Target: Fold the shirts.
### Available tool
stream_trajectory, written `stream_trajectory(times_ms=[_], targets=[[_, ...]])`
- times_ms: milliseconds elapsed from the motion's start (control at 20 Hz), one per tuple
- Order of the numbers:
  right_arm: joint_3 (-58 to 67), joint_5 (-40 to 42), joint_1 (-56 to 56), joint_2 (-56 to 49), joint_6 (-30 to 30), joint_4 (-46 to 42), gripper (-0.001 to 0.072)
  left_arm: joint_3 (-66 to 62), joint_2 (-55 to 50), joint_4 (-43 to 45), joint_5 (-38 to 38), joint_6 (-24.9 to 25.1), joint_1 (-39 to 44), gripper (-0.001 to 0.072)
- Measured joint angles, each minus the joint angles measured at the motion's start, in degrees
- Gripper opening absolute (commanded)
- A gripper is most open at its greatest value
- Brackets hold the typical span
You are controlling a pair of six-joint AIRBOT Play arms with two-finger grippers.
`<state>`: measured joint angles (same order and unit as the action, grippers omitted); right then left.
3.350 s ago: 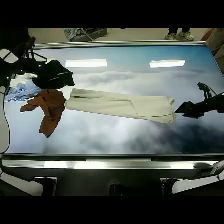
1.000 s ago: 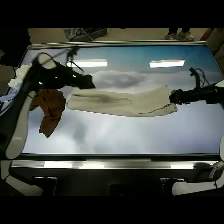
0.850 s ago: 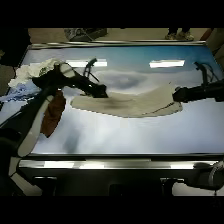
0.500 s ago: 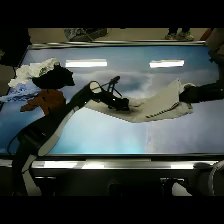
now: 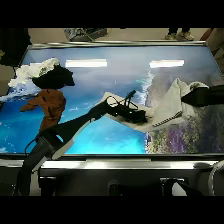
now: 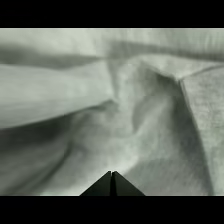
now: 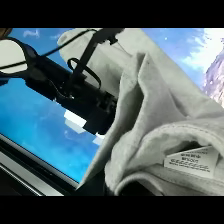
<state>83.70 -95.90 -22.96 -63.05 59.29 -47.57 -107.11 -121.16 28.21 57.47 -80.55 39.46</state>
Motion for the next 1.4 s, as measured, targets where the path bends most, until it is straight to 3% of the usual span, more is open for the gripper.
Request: stream_trajectory(times_ms=[350, 650, 700, 750, 800, 950, 1100, 1250, 1400], targets=[[0.0, 7.21, 10.23, -8.04, -1.29, 4.0, 0.0048, -0.04, 16.72, 25.57, 10.21, -2.45, -17.77, 0.0028], [-0.02, 25.97, 27.89, -24.0, 0.74, 9.25, 0.0062, -0.07, 34.29, 31.39, 13.7, -2.86, -32.61, 0.0029], [-0.02, 29.35, 30.34, -27.02, 0.52, 12.22, 0.02, -0.07, 36.5, 32.0, 13.88, -2.89, -33.81, 0.0029], [-0.02, 32.85, 32.68, -29.97, -0.17, 15.91, 0.0473, -0.07, 38.51, 32.11, 14.23, -2.86, -34.67, 0.0028], [0.0, 35.63, 34.51, -32.41, -0.94, 19.63, 0.0635, -0.07, 40.22, 32.11, 14.6, -2.8, -35.17, 0.0029], [-0.02, 40.46, 36.37, -36.98, -3.85, 26.64, 0.0632, 0.07, 42.84, 32.83, 16.04, -2.12, -36.26, 0.0029], [-0.02, 37.97, 32.81, -36.48, -5.14, 26.05, 0.0632, 0.61, 43.89, 32.94, 17.27, -1.01, -36.54, 0.0029], [0.02, 32.3, 25.53, -32.52, -2.89, 15.52, 0.0635, 1.38, 44.3, 34.73, 17.64, -0.59, -36.83, 0.0029], [-1.44, 22.93, 17.64, -28.79, 1.97, -1.99, 0.0637, 2.43, 44.48, 35.93, 17.84, -0.39, -36.81, 0.0029]])
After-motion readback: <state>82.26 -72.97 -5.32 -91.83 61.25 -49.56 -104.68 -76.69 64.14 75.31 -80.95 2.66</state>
